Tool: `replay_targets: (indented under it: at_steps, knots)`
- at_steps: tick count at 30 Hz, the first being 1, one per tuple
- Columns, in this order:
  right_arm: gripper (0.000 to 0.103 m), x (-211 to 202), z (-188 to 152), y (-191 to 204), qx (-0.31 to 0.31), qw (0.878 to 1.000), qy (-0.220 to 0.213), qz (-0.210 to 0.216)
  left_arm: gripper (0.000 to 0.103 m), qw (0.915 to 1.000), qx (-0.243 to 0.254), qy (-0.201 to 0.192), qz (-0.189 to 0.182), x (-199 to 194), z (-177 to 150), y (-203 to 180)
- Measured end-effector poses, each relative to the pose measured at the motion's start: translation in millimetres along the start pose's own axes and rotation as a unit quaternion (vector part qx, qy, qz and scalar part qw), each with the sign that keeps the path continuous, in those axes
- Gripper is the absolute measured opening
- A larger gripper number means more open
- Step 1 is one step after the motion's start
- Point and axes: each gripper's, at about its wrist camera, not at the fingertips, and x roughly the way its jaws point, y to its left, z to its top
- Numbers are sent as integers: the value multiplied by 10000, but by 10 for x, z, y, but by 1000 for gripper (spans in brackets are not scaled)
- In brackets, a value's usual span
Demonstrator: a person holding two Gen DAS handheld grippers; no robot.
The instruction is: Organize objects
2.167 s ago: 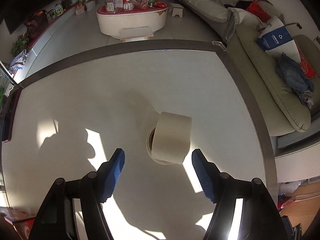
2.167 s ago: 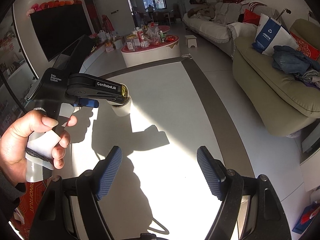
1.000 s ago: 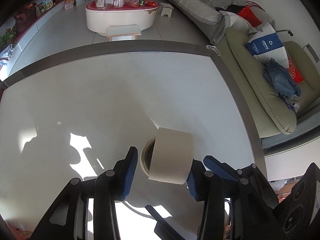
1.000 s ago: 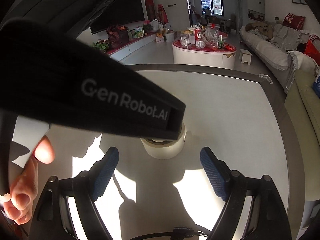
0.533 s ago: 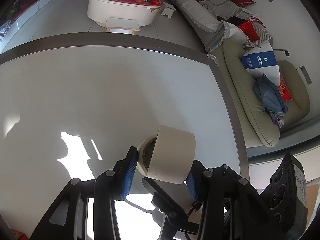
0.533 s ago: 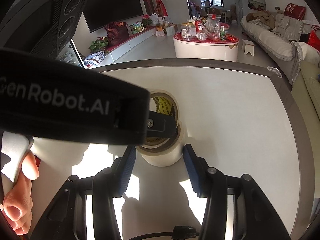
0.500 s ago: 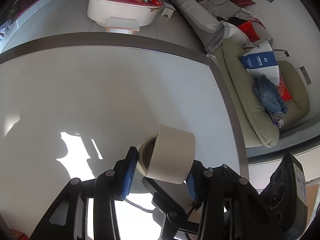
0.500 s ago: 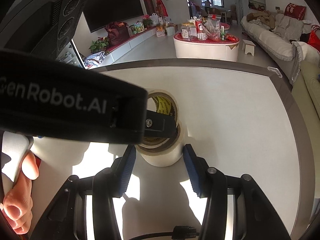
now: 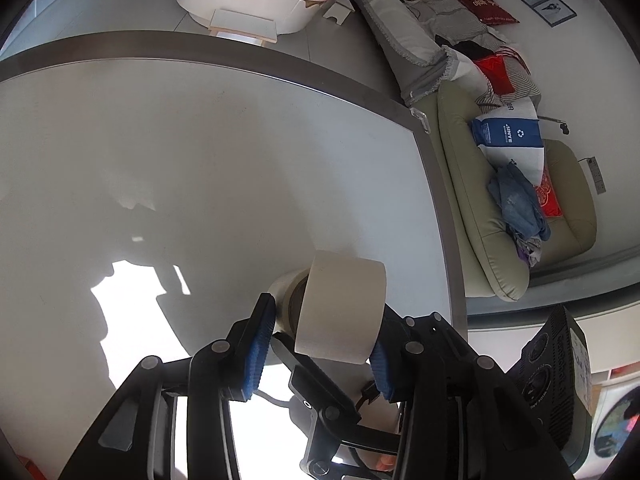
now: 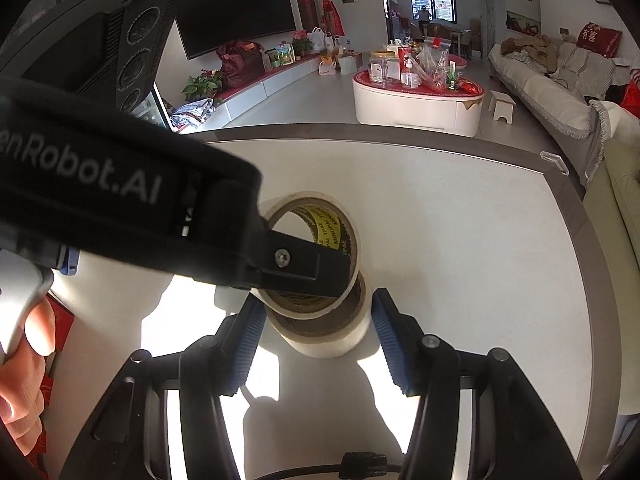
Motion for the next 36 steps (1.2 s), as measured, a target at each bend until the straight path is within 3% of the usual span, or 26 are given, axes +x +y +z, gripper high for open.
replay_targets:
  at_steps: [8,10,12,22,26,31,36]
  knots:
    - [53,-61,-86,32,-146,9998,6,-164,42,9999,-50,-87,24,-104,-79,10]
    - [53,-102,-122,25,-120,9997,36,-188,33,10000,-41,-34,83,-77,-124,3]
    - [53,-151,-169,35,-131,9996,62,-235,29,9999,-165,-11,10,-67,-176,29]
    - [53,-624,-612,206,-288,9978,201,-564,27,9996,-249,-92,76,-242,-645,10]
    - [53,-937,-860,233,-67,9979,144,-635,27,9950,287,-307,904,-389,-939,-144]
    - [53,-1310,-1158,322,215,9963,44,-828,27,9748,1009,-449,1939,-459,-1490,-297]
    - [53,-1533,-1451,410,586,9946,72,-859,27,9552,1471,-516,2516,-472,-2141,-338]
